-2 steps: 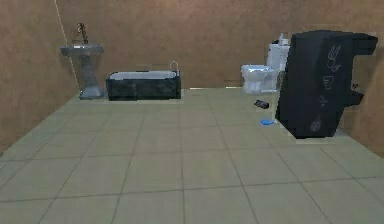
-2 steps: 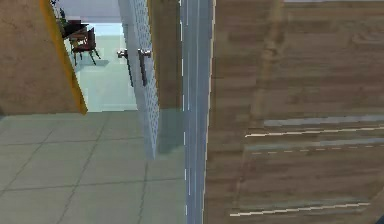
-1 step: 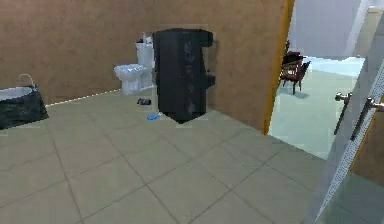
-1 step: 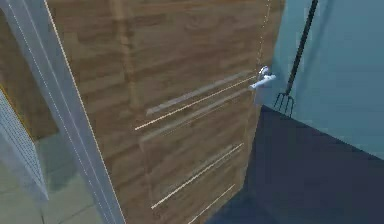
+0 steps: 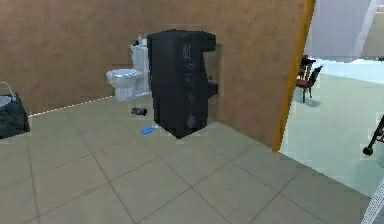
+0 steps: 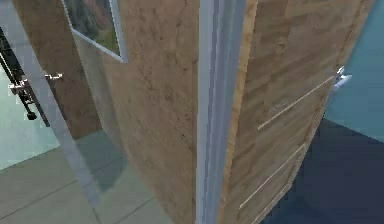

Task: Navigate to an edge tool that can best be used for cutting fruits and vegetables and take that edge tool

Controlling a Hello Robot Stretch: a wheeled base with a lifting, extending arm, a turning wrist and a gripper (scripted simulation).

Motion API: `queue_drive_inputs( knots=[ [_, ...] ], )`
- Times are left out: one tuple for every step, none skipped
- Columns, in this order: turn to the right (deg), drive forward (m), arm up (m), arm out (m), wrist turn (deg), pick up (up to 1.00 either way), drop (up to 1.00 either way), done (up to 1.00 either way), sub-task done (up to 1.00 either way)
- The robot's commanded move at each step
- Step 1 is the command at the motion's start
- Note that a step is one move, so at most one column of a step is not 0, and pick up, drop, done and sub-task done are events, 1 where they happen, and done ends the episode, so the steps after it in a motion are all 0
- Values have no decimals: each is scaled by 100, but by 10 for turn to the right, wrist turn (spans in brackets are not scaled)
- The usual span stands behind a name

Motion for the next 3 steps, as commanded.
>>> queue_drive_inputs(
  knots=[
    [270,0,0,0,0,0,0,0,0],
    [0,100,0,0,0,0,0,0,0],
    [30,0,0,0,0,0,0,0,0]
  ],
)
